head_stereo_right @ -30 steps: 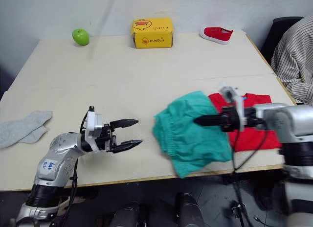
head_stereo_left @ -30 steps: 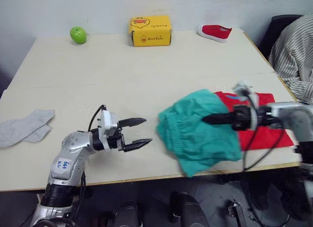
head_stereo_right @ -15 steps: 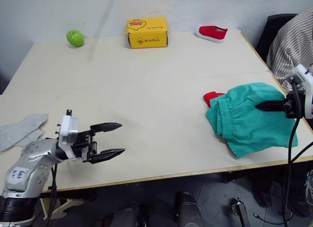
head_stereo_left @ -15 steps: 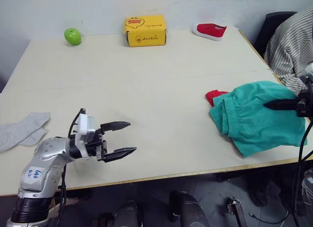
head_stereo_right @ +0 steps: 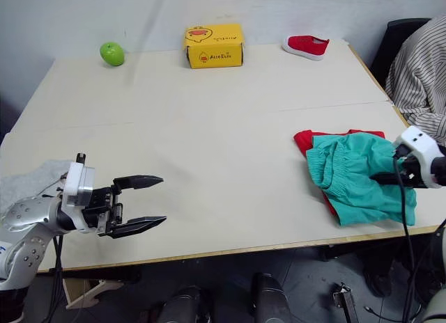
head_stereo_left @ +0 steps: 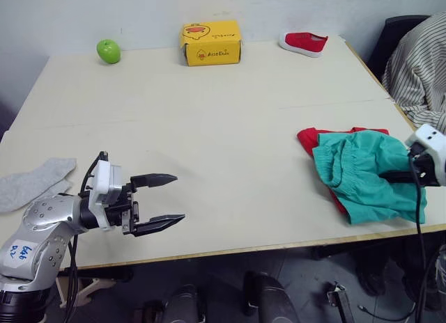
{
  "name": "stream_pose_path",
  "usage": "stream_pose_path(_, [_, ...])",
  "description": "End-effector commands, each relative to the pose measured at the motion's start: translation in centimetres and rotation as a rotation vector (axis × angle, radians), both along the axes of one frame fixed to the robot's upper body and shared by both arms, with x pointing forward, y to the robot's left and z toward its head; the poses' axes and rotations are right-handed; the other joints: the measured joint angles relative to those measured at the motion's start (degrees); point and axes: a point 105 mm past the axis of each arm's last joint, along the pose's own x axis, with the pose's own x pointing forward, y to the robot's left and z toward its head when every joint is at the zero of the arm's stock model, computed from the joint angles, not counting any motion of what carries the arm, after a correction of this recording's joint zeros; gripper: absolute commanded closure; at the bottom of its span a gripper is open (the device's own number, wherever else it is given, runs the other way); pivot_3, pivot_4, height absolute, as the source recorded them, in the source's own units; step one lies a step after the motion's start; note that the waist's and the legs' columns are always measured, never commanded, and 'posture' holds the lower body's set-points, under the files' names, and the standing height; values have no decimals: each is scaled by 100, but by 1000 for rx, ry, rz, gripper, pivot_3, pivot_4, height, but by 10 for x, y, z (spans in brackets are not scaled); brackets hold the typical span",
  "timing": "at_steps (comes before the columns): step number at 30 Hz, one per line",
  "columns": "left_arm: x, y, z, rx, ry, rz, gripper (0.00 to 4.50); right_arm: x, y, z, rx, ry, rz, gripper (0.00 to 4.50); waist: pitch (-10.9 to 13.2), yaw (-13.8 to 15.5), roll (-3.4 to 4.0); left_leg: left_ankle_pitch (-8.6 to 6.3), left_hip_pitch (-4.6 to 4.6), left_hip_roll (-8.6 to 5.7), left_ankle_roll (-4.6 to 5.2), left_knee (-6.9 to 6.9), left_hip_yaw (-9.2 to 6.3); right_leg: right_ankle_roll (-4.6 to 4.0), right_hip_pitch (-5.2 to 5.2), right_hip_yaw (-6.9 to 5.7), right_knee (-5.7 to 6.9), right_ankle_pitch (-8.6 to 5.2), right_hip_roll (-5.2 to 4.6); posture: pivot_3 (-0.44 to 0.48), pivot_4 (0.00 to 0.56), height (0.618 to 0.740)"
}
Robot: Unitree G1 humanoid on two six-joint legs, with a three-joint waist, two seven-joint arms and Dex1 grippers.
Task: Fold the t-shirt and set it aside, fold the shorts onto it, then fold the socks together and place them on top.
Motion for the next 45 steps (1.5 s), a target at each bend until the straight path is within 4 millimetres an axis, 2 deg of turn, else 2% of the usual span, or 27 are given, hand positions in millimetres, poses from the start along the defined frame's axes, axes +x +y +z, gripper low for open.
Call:
stream_pose_path(1, [2, 11, 9, 9, -27, 11, 0, -5, -8, 59, -78, -190, 36, 420, 10, -3, 24, 0, 0, -1, 0, 0, 2, 0, -3, 2, 1, 0, 0, 0, 150, 740])
stream_pose_path(2, [3, 12, 8, 9, -25, 11, 0, -6, -9, 64, -96, -215, 41, 29, 10, -5, 24, -1, 1, -2, -1, -2, 3, 0, -4, 2, 0, 0, 2, 0, 150, 740])
stream_pose_path(6, [12, 15, 4, -5, -10, 31, 0, -9, 3, 85, -148, -367, 140, 29, 13, -10, 18, -2, 2, 0, -12, -2, 3, -4, -3, 1, -2, -2, 17, 0, 150, 740])
stream_pose_path(7, [14, 17, 1, -5, 0, 41, 0, -9, 11, 87, -133, -398, 172, 29, 13, -12, 18, -2, 2, 0, -12, -2, 6, -3, -4, 3, 0, -2, 17, 0, 150, 740])
stream_pose_path(11, [19, 25, -5, 2, 24, 70, 0, -13, 43, 83, -60, -454, 260, 29, 13, -6, 19, 1, 6, 0, -15, -2, 8, -3, -4, 8, 6, -2, 17, 0, 150, 740])
stream_pose_path(12, [20, 27, -6, 5, 27, 78, 0, -15, 54, 79, -42, -465, 290, 29, 13, -2, 18, 2, 7, 2, -17, -2, 8, -3, -5, 8, 8, -2, 18, 0, 150, 740])
stream_pose_path(14, [24, 36, -9, 13, 30, 117, 0, -19, 92, 60, 19, -478, 396, 29, 15, -39, 22, 11, -4, -3, -8, -12, -32, -2, 19, -15, 8, -1, -9, 0, 150, 740])
stream_pose_path(15, [25, 40, -10, 15, 28, 141, 0, -22, 109, 54, 60, -489, 432, 29, 14, -94, 19, 29, -13, -18, -6, -35, -116, -1, 85, -54, -14, -1, -63, 0, 150, 740])
stream_pose_path(17, [24, 49, -10, 11, 27, 192, 0, -25, 138, 45, 110, -516, 484, 29, 21, -151, 22, 121, -8, -112, 6, -140, -339, 15, 220, -276, -73, -4, -168, 0, 150, 740])
stream_pose_path(19, [21, 61, -11, 10, 18, 260, 0, -25, 162, 41, 188, -543, 496, 29, 35, -113, 23, 208, -20, -216, 23, -193, -473, 41, 240, -392, -72, -17, -236, 0, 150, 740])
stream_pose_path(23, [2, 108, -22, -5, 38, 517, 0, -48, 206, 11, 341, -535, 623, 29, 39, 173, -16, 214, -23, -207, 22, -176, -462, 44, 228, -356, -77, -15, -218, 0, 150, 740])
stream_pose_path(26, [-16, 139, -29, -44, 56, 726, 0, -62, 217, 2, 447, -595, 662, 29, 40, 241, -26, 182, -24, -205, 39, -168, -451, 43, 225, -342, -105, -16, -218, 0, 150, 740])
stream_pose_path(29, [-61, 191, -43, -104, 76, 1056, 0, -87, 225, -24, 493, -607, 761, 29, 38, 250, -33, 135, -25, -203, 87, -141, -423, 54, 223, -317, -107, -9, -219, 0, 150, 740])
stream_pose_path(31, [-91, 216, -53, -119, 102, 1235, 0, -97, 223, -41, 488, -598, 777, 29, 39, 239, -51, 114, -19, -195, 94, -135, -417, 56, 234, -314, -120, -10, -218, 0, 150, 740])
stream_pose_path(34, [-129, 237, -70, -109, 185, 1420, 0, -105, 219, -55, 463, -585, 796, 29, 44, 196, -68, 89, -18, -178, 99, -111, -403, 59, 234, -305, -123, -11, -218, 0, 150, 740])
stream_pose_path(36, [-140, 242, -74, -100, 214, 1478, 0, -106, 217, -57, 463, -584, 794, 29, 43, 188, -73, 73, -18, -167, 78, -100, -399, 60, 233, -296, -130, -11, -219, 0, 150, 740])
stream_pose_path(37, [-143, 243, -75, -99, 219, 1502, 0, -107, 216, -57, 467, -585, 794, 29, 42, 196, -74, 70, -17, -159, 70, -99, -399, 56, 235, -294, -139, -13, -216, 0, 150, 740])
stream_pose_path(39, [-136, 242, -67, -107, 191, 1495, 0, -106, 216, -54, 470, -593, 795, 29, 39, 217, -78, 72, -18, -138, 64, -99, -402, 47, 235, -297, -157, -18, -206, 0, 150, 740])
stream_pose_path(45, [-63, 216, -44, 21, 147, 1300, 0, -88, 221, -29, 481, -635, 784, 29, 39, 325, -78, 68, -20, -103, 29, -100, -399, 14, 220, -296, -142, -30, -173, 0, 150, 740])
